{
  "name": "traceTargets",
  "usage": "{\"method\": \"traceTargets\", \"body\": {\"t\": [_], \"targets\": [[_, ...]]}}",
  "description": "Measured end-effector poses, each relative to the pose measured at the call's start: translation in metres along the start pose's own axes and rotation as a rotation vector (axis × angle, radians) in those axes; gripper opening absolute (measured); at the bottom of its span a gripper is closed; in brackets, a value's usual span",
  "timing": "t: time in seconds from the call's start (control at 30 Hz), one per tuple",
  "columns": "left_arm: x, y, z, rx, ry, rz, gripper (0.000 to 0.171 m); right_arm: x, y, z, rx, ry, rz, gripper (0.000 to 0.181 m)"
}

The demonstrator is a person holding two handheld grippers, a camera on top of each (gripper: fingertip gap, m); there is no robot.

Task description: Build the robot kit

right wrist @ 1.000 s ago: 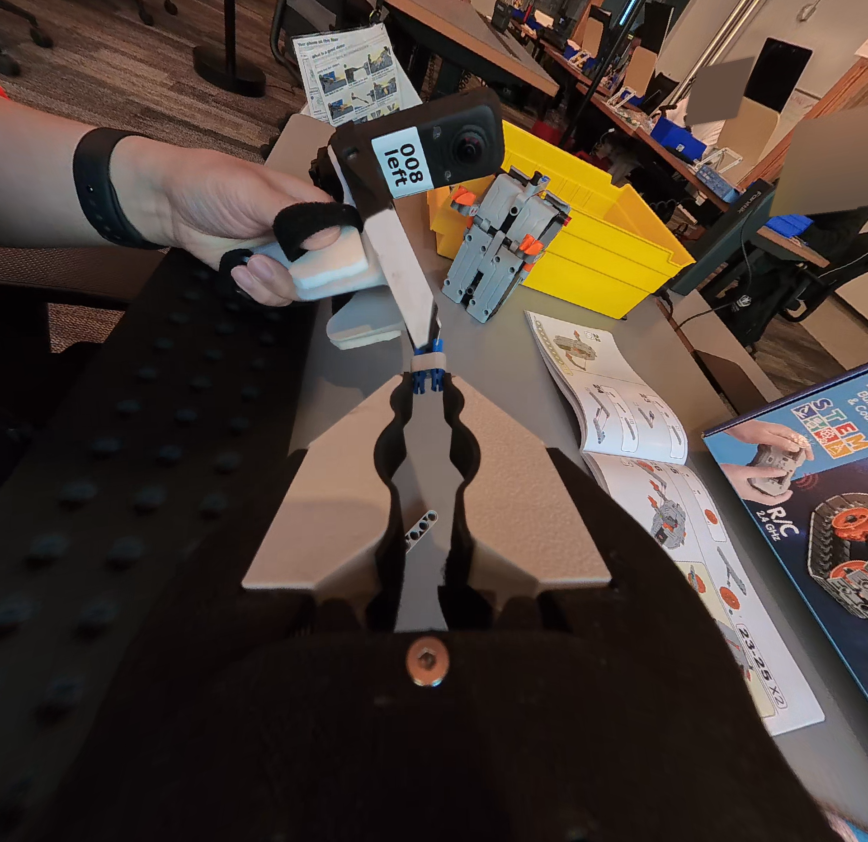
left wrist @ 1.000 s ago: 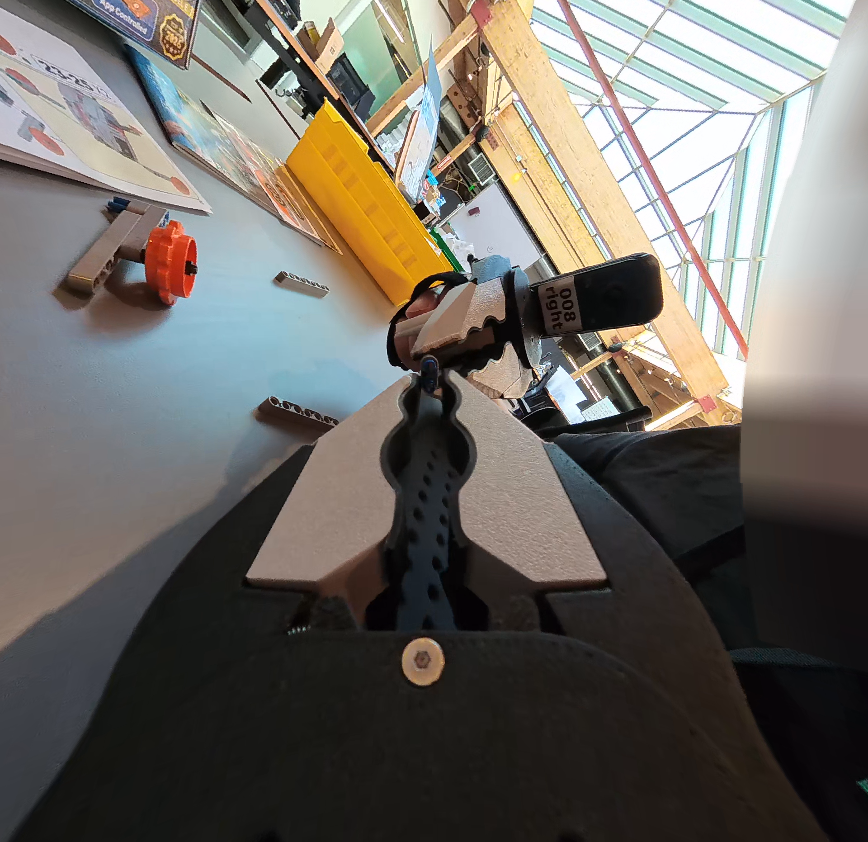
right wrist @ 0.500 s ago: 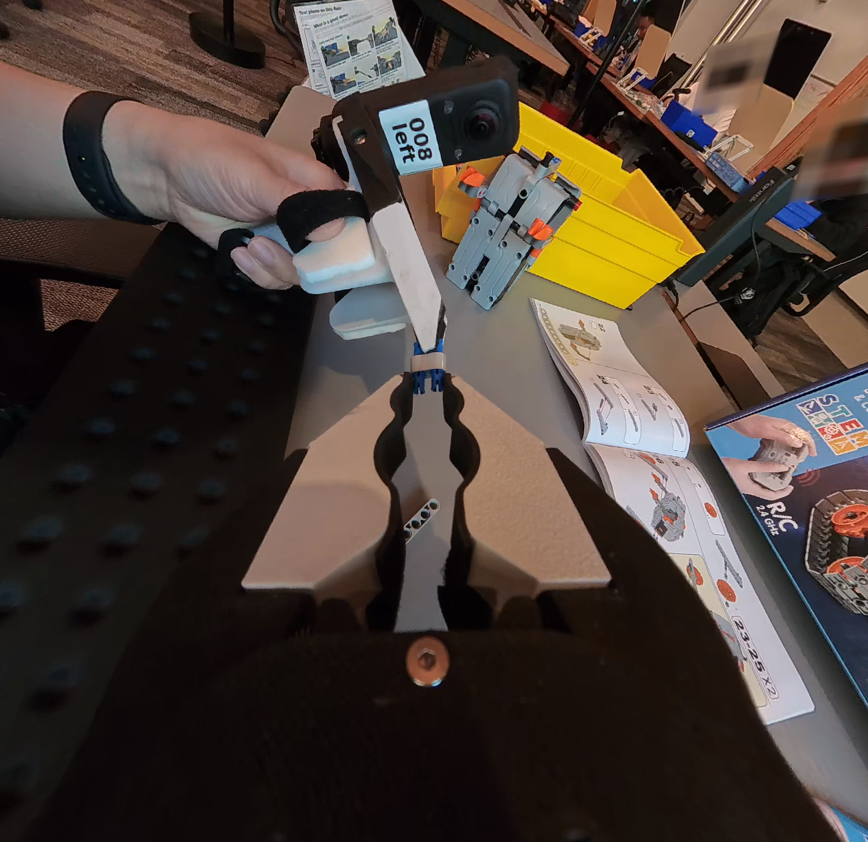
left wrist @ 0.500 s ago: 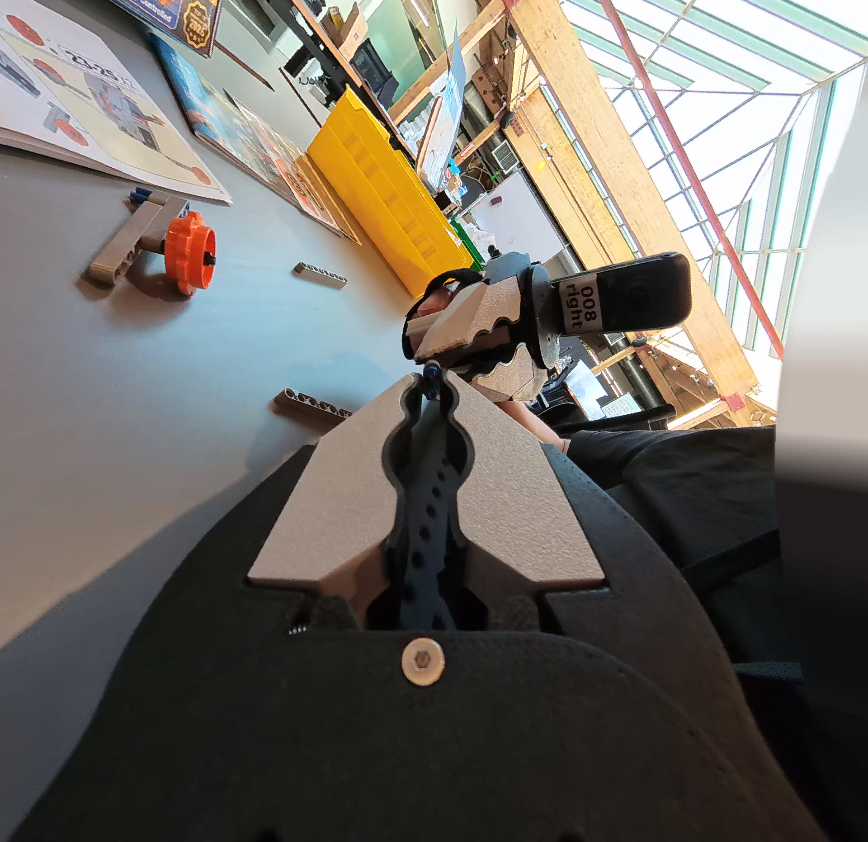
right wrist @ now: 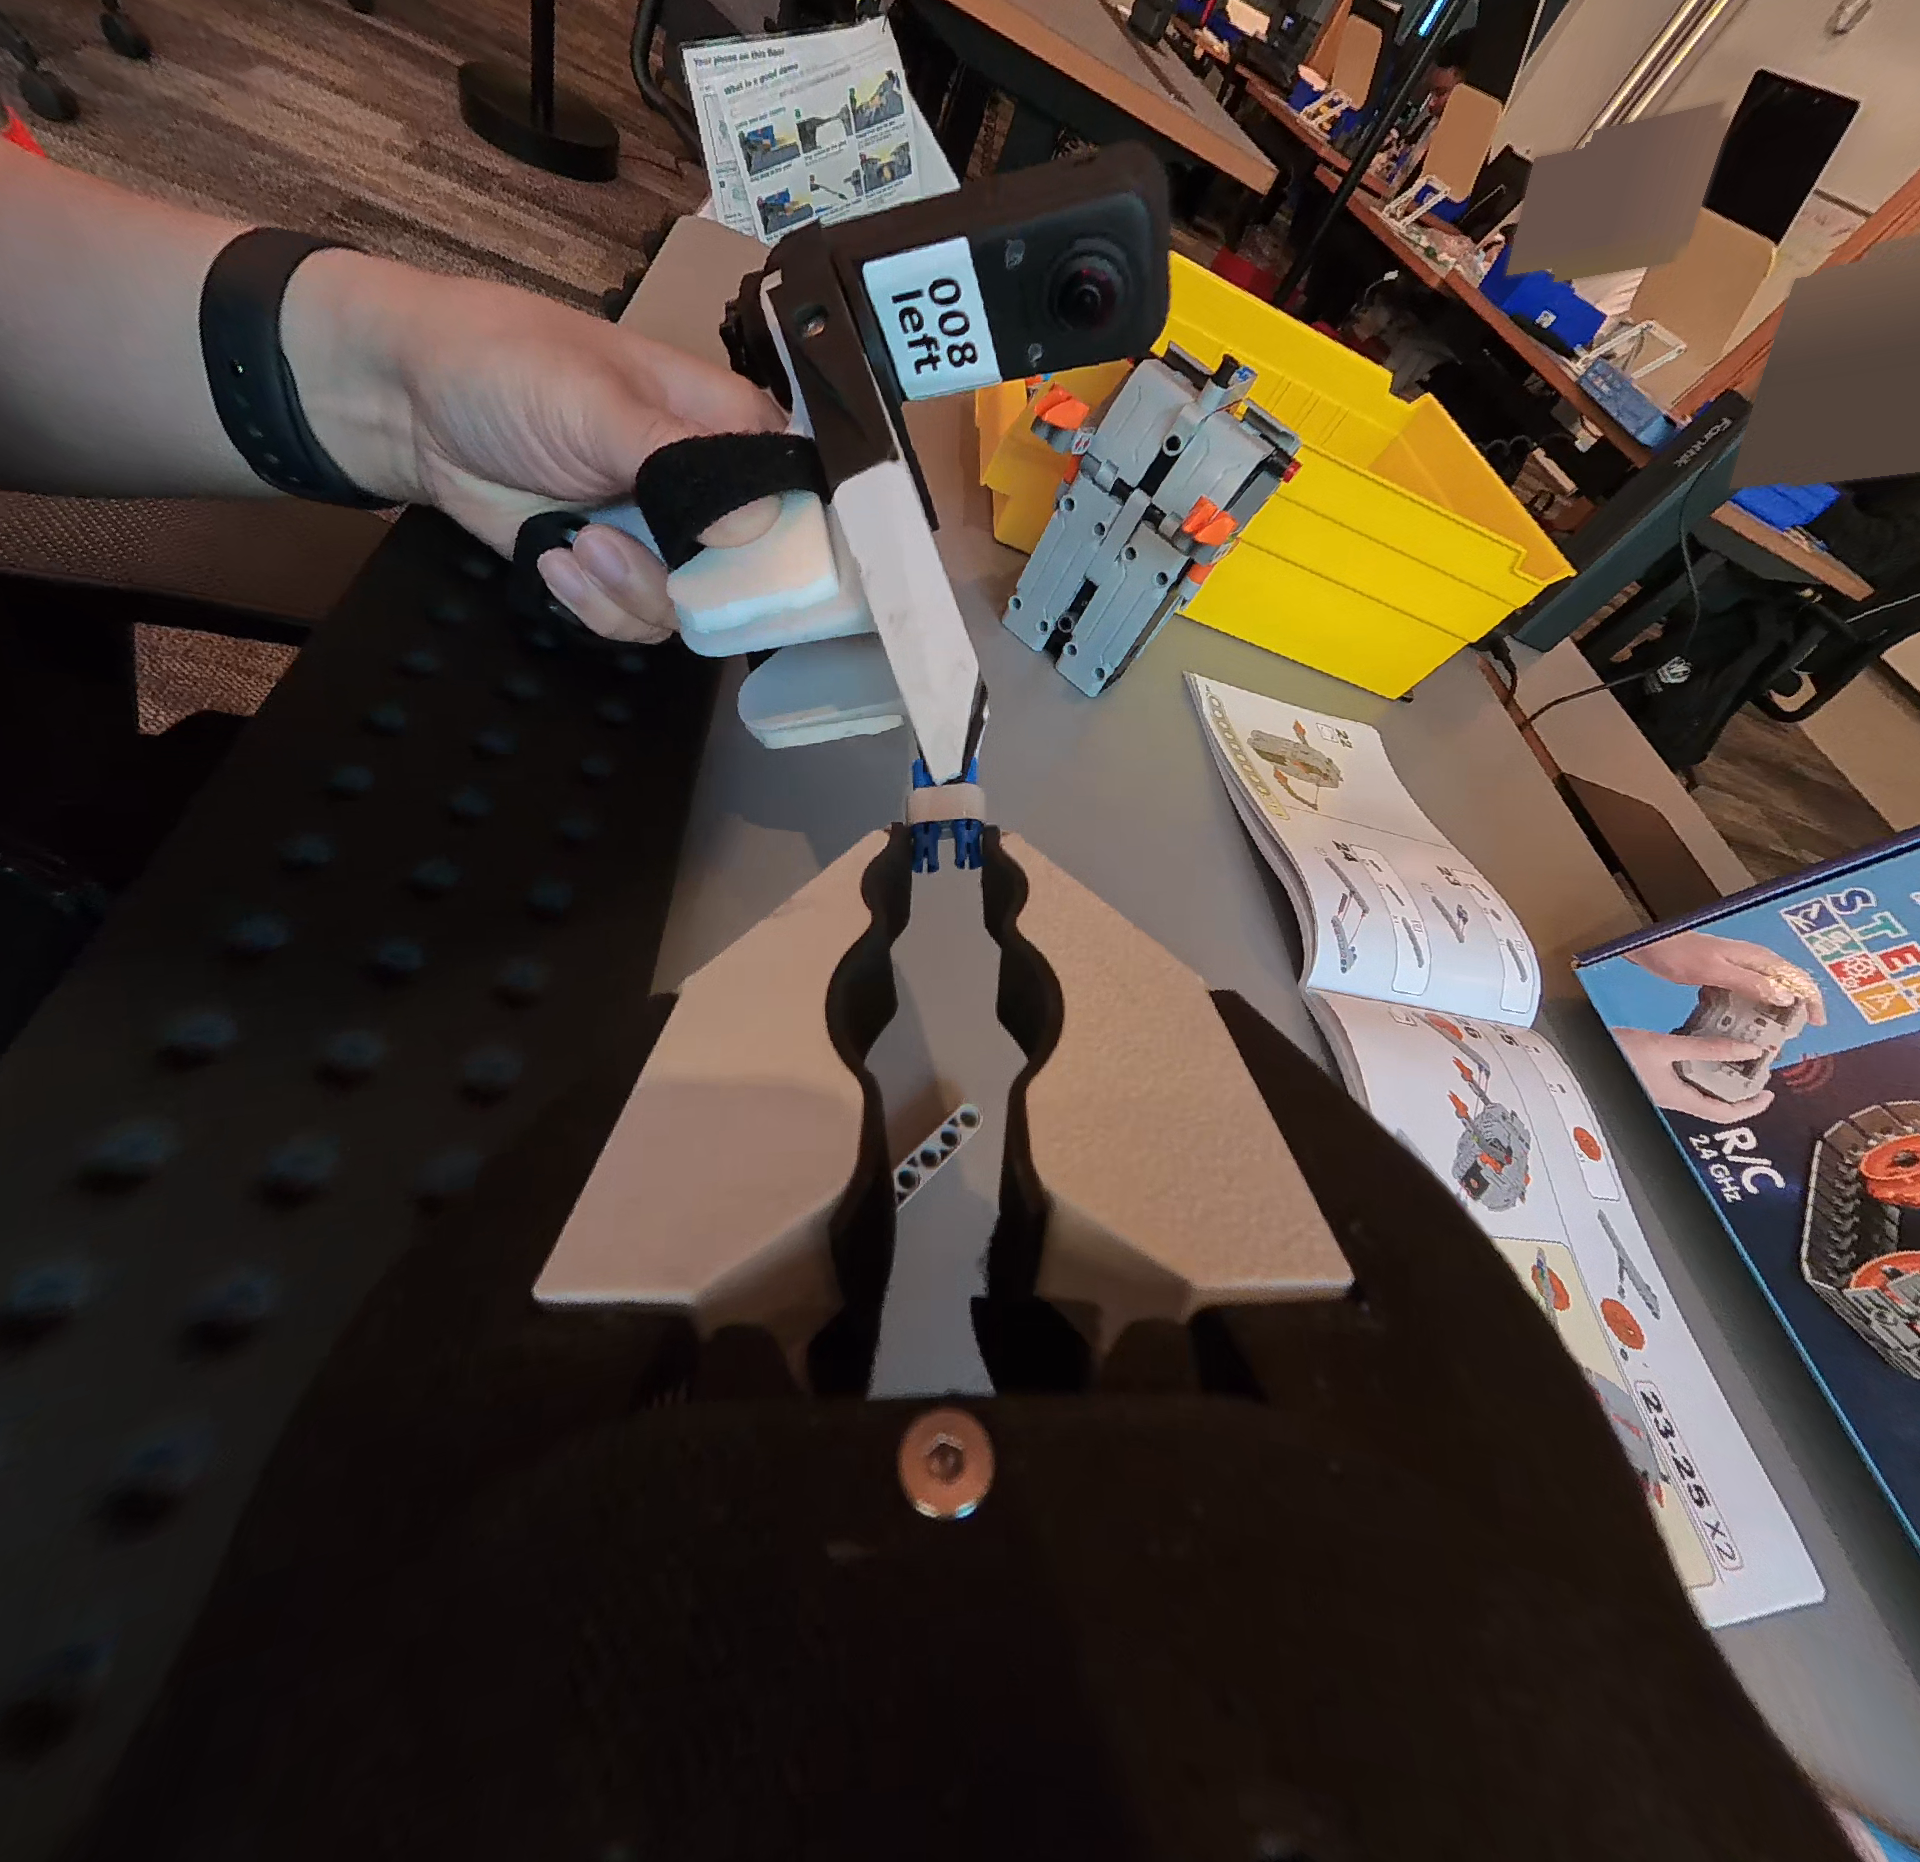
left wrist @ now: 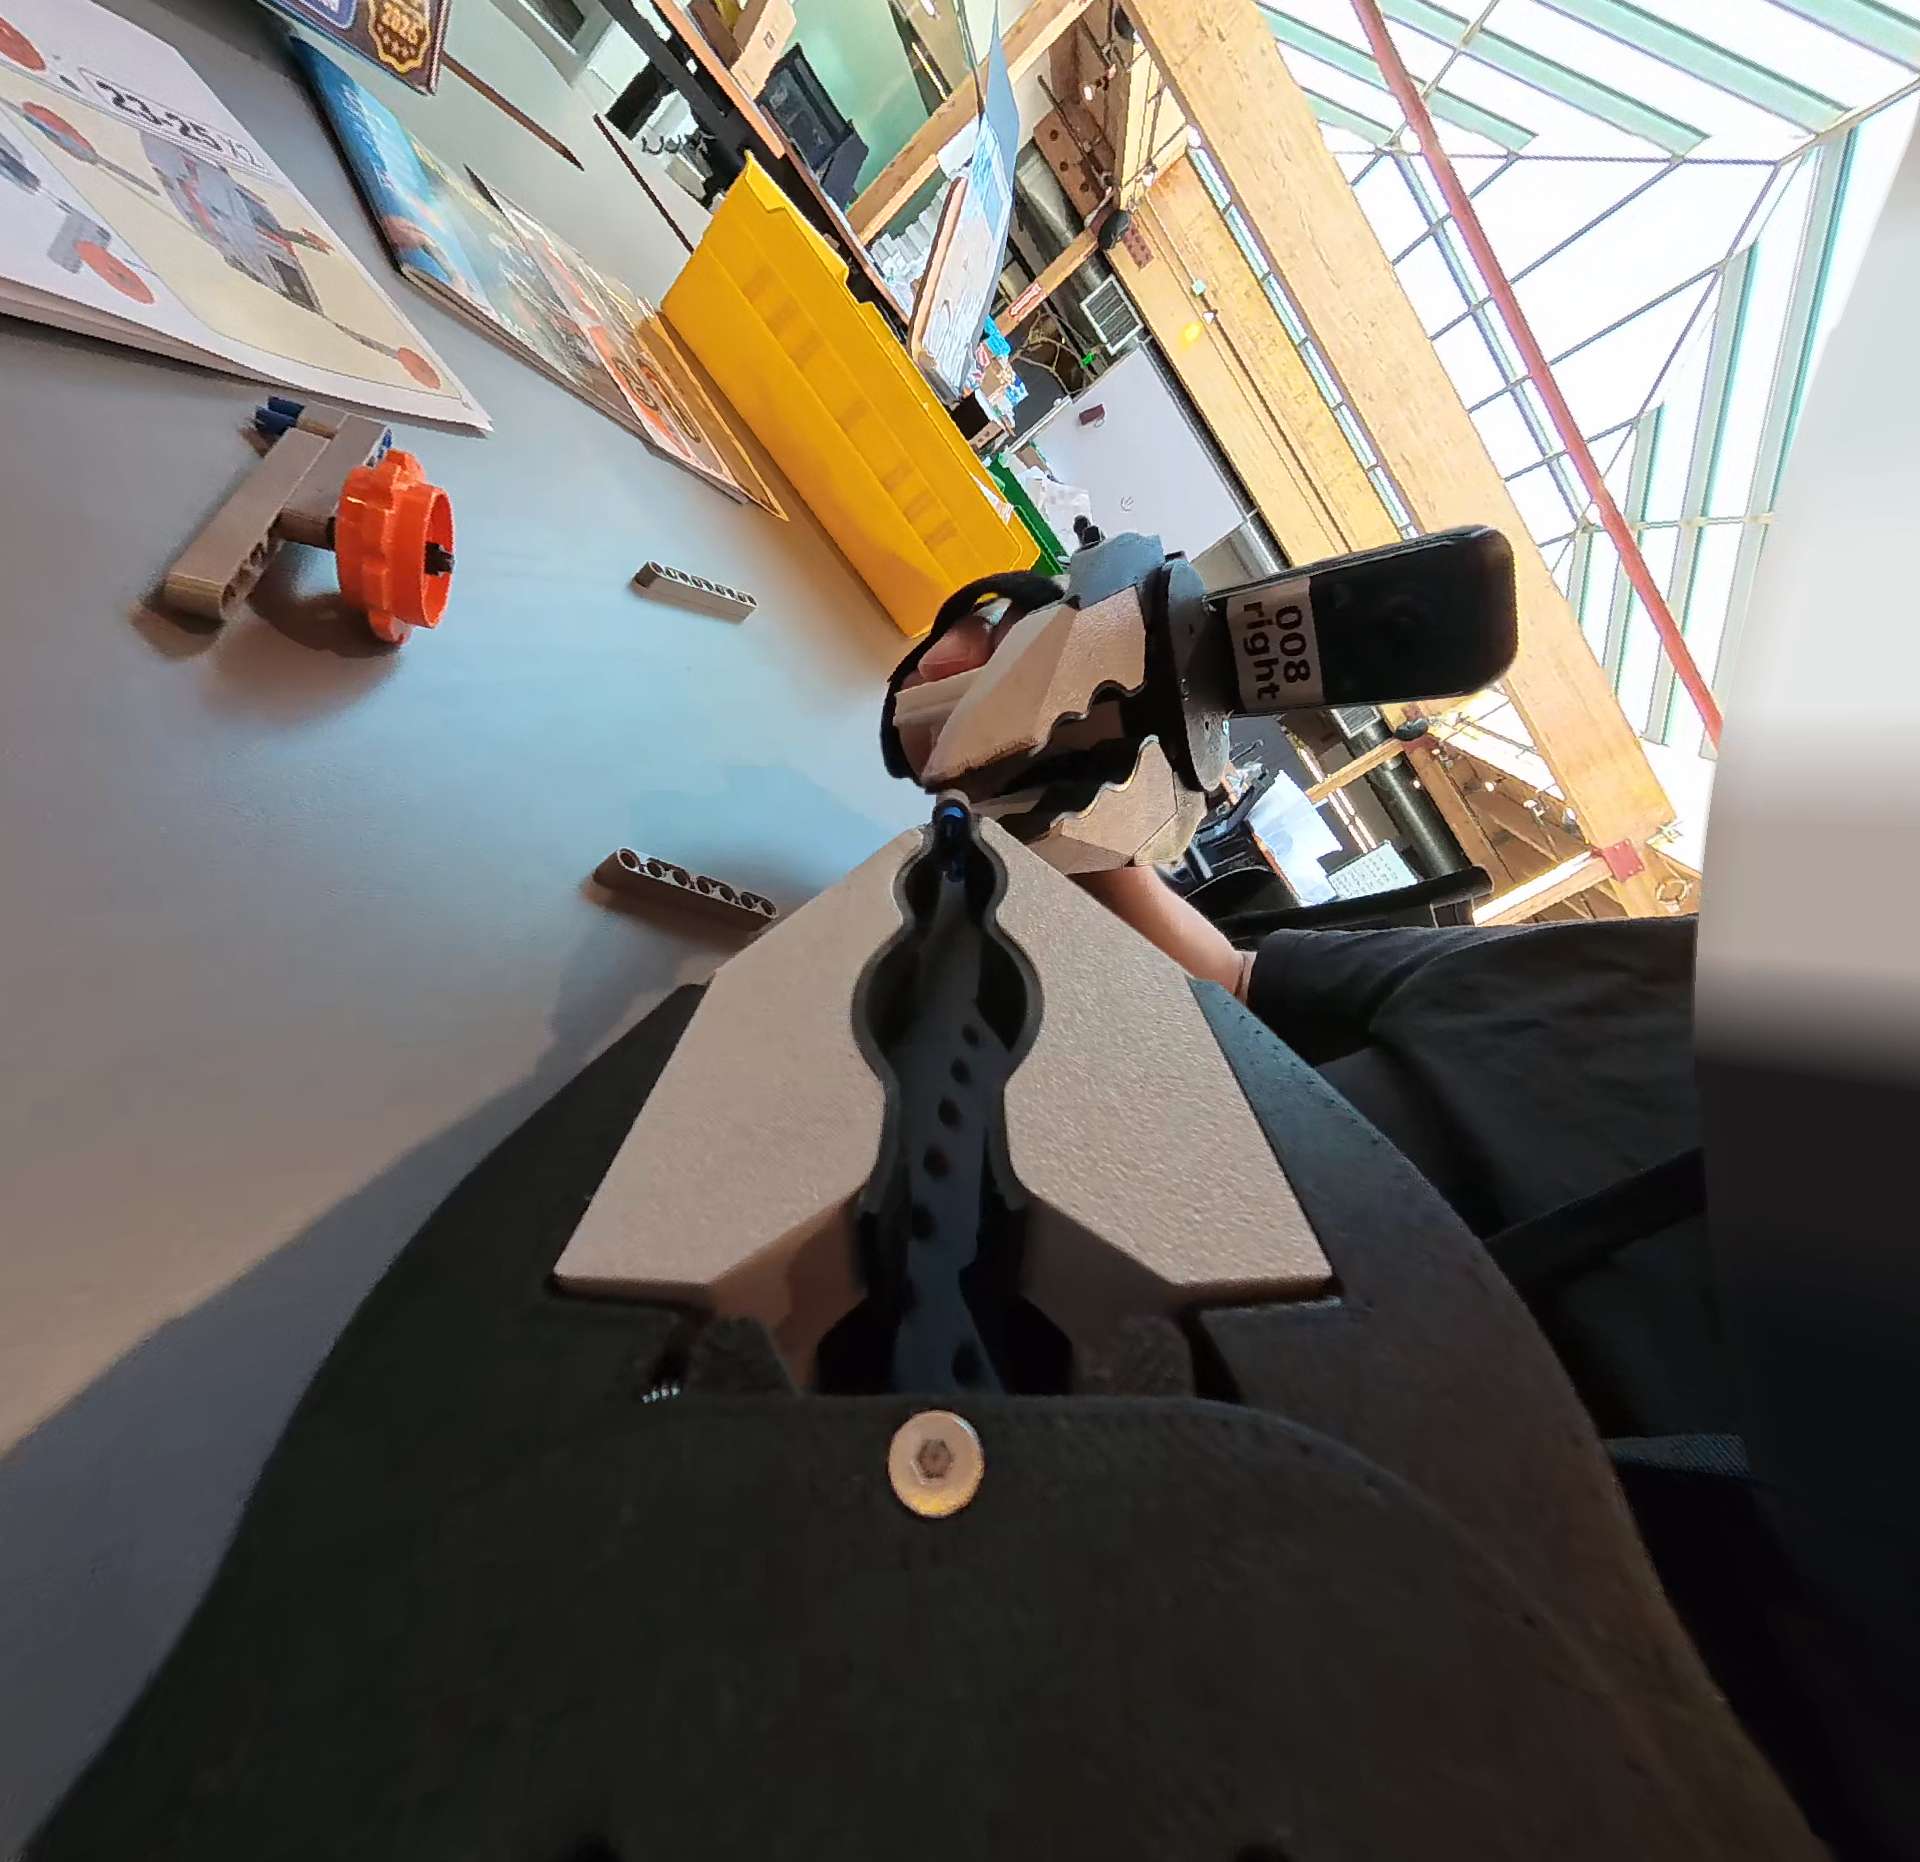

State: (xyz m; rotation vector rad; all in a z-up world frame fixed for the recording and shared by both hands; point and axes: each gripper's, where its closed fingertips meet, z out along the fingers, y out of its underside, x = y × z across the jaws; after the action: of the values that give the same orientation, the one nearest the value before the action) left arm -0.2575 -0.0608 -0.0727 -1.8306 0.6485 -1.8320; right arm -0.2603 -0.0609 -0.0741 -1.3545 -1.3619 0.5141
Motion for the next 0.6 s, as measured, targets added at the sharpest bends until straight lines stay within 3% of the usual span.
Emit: {"method": "traceTargets", "body": {"t": [0.03,0.13,0.27,0.47,0.6], "targets": [[0.0,-0.001,-0.001,0.007,0.005,-0.003,0.001,0.002,-0.001,-0.001,0.008,0.003,0.014,0.013],[0.0,-0.007,-0.005,0.051,-0.009,0.017,0.001,0.024,0.013,-0.01,-0.041,0.032,0.258,0.022],[-0.005,-0.012,-0.009,0.085,-0.07,0.054,0.002,0.029,0.078,-0.018,-0.369,0.073,0.657,0.025],[-0.008,-0.015,-0.011,0.115,-0.13,0.104,0.001,0.006,0.095,-0.006,-0.697,0.094,0.653,0.022],[-0.006,-0.019,-0.017,0.152,-0.126,0.113,0.001,0.003,0.091,0.002,-0.761,0.11,0.647,0.022]]}}
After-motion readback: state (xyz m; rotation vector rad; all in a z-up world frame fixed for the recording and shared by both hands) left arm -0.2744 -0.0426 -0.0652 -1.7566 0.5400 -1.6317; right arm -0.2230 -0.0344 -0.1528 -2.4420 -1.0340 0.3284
